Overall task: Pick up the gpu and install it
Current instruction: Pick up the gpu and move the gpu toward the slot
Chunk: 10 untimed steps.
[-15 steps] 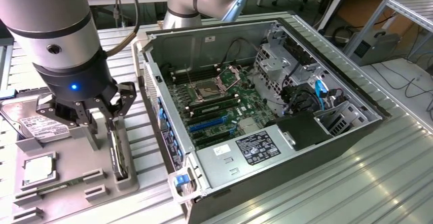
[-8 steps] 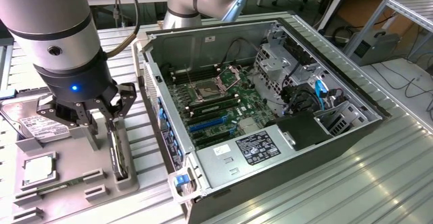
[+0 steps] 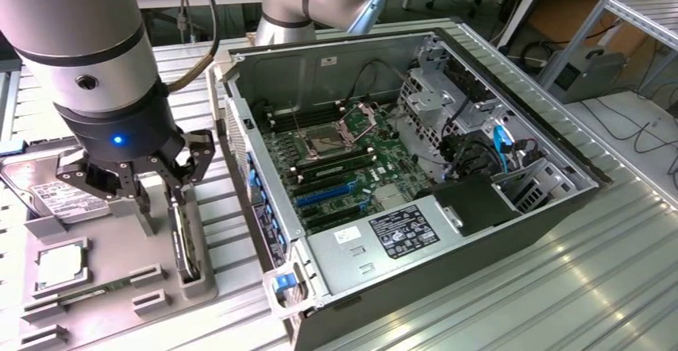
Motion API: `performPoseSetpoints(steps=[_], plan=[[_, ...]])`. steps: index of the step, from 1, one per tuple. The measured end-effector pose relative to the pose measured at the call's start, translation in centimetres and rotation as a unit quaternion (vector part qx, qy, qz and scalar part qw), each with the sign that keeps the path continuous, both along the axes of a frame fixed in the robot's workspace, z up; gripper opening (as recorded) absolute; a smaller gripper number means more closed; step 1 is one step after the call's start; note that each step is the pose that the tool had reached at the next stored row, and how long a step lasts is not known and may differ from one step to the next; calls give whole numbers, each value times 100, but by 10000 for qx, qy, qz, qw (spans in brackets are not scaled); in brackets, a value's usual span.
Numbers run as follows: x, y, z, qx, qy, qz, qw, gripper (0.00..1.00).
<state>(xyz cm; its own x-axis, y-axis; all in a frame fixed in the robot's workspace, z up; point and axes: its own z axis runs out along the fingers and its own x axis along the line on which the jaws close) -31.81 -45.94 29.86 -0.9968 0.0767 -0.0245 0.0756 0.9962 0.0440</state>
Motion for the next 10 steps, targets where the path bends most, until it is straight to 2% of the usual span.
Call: performPoseSetpoints(steps=[8,10], plan=[[0,0,-175,0,0,0,10000,44],[0,0,-193,-1,1,0,10000,44]])
